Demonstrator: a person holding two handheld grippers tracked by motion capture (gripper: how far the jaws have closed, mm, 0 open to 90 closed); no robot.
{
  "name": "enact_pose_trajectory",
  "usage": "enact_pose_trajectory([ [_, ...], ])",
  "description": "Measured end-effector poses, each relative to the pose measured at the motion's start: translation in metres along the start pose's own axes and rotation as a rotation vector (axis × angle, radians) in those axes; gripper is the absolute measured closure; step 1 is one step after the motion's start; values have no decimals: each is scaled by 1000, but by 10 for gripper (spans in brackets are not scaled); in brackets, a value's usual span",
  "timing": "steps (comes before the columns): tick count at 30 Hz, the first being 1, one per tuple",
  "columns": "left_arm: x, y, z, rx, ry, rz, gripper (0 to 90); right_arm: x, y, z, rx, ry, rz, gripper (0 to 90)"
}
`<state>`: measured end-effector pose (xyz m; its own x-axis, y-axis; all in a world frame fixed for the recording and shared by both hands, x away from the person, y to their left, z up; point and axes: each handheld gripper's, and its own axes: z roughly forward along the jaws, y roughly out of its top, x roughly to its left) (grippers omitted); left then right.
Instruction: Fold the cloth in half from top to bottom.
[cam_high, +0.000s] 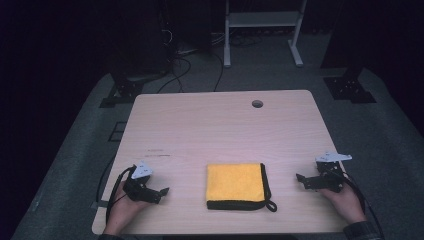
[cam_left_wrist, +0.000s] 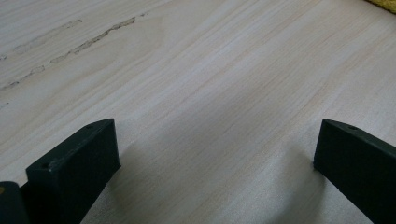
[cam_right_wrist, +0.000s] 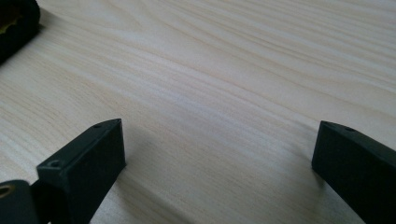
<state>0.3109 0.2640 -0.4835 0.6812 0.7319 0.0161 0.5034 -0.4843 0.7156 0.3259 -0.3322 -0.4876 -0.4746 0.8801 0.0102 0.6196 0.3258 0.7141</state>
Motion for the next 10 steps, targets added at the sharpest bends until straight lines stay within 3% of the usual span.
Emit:
enact_pose_trajectory([
  [10,0,0,0,0,1,-2,0,0,-1,-1,-2,-10,8,18],
])
